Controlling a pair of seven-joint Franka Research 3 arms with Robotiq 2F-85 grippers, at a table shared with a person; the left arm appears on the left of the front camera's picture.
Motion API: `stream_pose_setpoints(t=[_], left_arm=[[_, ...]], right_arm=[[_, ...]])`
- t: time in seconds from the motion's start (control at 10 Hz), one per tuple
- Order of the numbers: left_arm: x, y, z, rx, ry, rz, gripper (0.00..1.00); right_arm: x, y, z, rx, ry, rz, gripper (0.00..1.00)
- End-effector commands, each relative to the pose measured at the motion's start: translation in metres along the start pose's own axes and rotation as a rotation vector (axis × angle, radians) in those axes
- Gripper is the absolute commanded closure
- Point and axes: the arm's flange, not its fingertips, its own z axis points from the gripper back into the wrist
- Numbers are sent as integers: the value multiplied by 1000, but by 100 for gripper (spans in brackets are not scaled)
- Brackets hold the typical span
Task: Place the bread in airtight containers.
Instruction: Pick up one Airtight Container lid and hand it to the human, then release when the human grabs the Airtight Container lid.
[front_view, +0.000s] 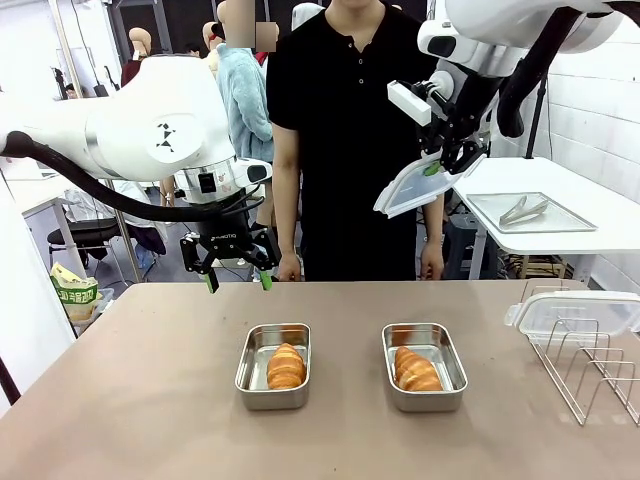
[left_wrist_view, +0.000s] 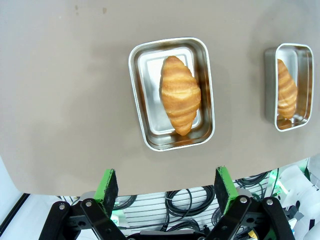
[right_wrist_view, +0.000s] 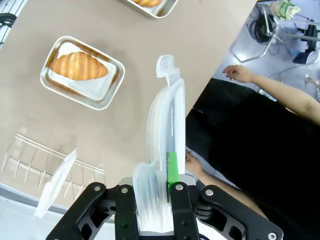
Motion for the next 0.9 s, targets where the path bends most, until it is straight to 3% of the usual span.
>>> stream_pose_setpoints(t=[0.0, 0.8], left_arm=[[-1, 1, 1, 4, -3, 2, 0], [-1, 1, 1, 4, -3, 2, 0]], right_arm=[[-1, 1, 2, -1, 5, 10, 100], [-1, 1, 2, -1, 5, 10, 100]])
